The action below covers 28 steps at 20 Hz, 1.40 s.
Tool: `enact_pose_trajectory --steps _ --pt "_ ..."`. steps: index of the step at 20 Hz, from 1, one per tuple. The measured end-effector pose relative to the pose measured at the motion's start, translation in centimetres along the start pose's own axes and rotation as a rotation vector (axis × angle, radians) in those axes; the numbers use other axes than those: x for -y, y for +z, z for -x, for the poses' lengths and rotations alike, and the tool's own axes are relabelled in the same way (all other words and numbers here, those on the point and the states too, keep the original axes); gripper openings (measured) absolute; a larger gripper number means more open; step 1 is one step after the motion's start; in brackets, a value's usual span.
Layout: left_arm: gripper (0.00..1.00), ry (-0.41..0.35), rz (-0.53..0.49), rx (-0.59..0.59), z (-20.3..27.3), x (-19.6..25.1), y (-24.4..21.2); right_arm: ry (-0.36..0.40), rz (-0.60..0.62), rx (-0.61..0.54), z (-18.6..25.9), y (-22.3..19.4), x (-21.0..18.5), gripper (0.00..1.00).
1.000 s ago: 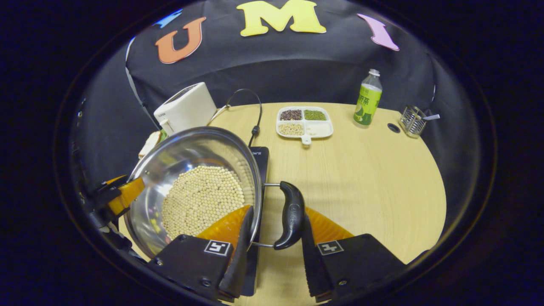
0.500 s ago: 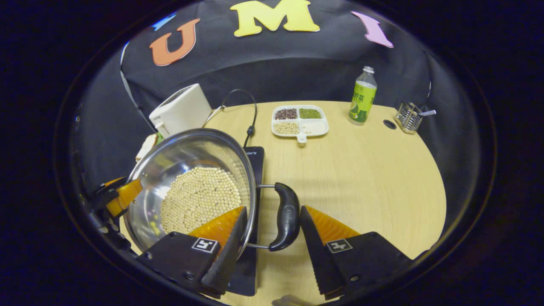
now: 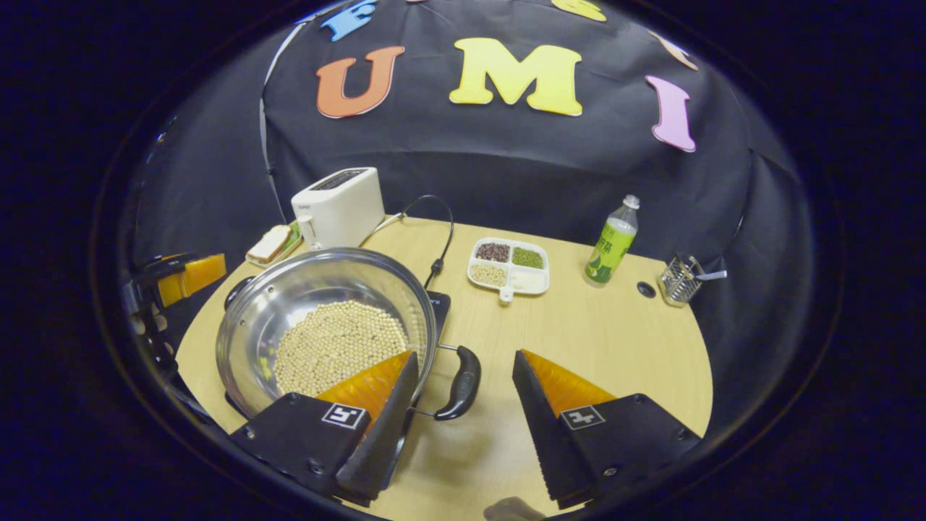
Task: First push the handle of the pot to place it horizontally, then grasp the pot with both hands and set it on the induction cooktop.
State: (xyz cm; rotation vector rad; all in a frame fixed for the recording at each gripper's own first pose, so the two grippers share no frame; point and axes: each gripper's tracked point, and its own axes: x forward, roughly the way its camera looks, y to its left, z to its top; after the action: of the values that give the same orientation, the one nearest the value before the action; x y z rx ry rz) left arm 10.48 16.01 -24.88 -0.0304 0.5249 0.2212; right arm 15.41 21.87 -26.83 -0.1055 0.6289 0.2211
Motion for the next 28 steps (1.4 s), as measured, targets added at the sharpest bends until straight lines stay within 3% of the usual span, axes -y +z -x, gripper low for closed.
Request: enact_pose_trajectory --steps 9,14,18,21,28 --pt "0.97 0.108 -0.050 0.092 4.9 0.0 2.0 0.045 0.008 0.092 4.9 2.1 3.5 0.84" --pt "0.97 0.115 -0.028 0.155 10.0 3.1 5.1 0.073 -0.010 0.180 9.3 3.8 6.7 0.84" --pt "0.96 0.068 -0.027 0.253 15.8 8.6 9.3 0.083 -0.033 0.289 14.5 6.1 10.2 0.84" --pt "0.96 0.008 -0.024 0.329 20.0 14.0 12.5 0.064 -0.033 0.383 19.0 7.7 13.5 0.98" --pt "0.96 -0.128 -0.024 0.483 27.3 24.2 16.9 0.008 -0.057 0.587 30.0 10.1 21.9 0.99"
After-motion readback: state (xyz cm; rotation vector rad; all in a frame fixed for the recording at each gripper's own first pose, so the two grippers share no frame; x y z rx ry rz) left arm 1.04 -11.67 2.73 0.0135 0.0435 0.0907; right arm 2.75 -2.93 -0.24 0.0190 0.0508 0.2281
